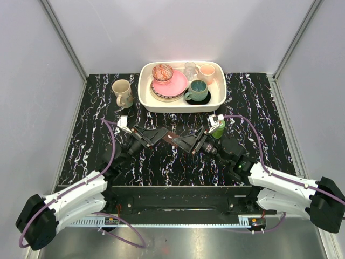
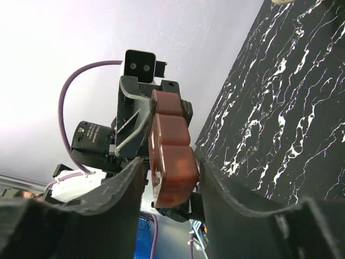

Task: Sort the pills into containers

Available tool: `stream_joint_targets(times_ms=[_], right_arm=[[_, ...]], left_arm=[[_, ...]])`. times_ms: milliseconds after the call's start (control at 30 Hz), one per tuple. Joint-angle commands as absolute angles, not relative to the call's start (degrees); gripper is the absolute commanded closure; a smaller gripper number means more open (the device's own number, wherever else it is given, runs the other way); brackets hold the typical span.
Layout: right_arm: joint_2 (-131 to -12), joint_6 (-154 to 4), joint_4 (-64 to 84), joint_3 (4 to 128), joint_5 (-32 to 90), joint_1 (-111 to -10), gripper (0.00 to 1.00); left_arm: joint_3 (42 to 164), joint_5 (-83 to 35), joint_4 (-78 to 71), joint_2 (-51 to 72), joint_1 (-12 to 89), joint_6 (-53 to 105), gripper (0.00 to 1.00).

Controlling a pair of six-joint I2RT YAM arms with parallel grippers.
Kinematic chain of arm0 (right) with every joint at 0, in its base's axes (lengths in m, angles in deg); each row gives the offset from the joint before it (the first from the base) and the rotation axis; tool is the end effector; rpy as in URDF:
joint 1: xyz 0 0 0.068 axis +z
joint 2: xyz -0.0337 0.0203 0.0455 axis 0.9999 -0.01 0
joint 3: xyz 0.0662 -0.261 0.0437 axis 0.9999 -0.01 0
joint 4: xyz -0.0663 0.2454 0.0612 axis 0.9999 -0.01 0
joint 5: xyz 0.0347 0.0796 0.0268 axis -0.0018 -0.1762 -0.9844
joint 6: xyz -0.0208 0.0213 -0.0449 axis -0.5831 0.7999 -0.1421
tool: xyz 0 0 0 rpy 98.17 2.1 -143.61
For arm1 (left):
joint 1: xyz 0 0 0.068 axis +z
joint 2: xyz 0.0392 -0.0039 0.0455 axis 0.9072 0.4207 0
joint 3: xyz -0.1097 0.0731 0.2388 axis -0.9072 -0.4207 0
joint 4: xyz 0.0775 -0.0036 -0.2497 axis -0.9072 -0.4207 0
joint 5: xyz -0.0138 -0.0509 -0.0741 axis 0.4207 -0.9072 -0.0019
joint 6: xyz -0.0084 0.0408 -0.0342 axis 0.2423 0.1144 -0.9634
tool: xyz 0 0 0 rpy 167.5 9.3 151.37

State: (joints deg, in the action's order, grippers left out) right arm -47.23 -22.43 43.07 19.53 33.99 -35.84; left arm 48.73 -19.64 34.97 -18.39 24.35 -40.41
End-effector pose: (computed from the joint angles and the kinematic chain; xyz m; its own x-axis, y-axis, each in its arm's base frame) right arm 0.1351 0.1854 0.2847 -0.6846 0.5209 -0.5098 -0.4675 0.2228 0.8554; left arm 0.1416 -0.1254 0.2633 -0.6560 -0.7223 -0.2190 0.3010 0.0157 -0.9535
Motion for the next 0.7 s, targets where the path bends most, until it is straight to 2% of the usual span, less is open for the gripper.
stream_joint_targets(times_ms=[0,133,233,433,533,567,633,667], right_arm=[[-47.3,-24.2,45.0,20.9,34.7,-36.0,0.42],[-46.5,-24.4,45.1,20.5,35.4,-36.0,0.40],[-46.2,-24.6,45.5,20.6,35.4,-36.0,0.46],[-46.9,-24.1,46.8,20.3,34.4,-36.0,0.66],[-47.1,-24.0,47.4,20.3,34.1,-35.9,0.79],[-47.0,-24.0,47.3,20.2,34.1,-36.0,0.81],[-46.6,-23.9,47.3,20.1,34.3,-36.0,0.88],[-46.3,-24.0,47.3,20.0,34.4,-36.0,0.90]], left_arm=[[48.6,-19.8,37.7,-17.9,23.4,-41.5,1.00],[48.6,-20.5,38.2,-17.8,23.3,-41.8,1.00],[48.2,-20.9,38.6,-17.7,23.2,-42.1,1.00],[47.8,-20.5,40.3,-17.2,22.8,-42.7,0.99],[47.8,-20.5,41.4,-16.8,22.6,-42.8,0.86],[47.8,-20.6,41.5,-16.7,22.5,-42.8,0.74],[47.9,-20.9,41.7,-16.7,22.4,-42.8,0.62],[47.7,-21.1,41.8,-16.9,22.5,-42.8,0.51]])
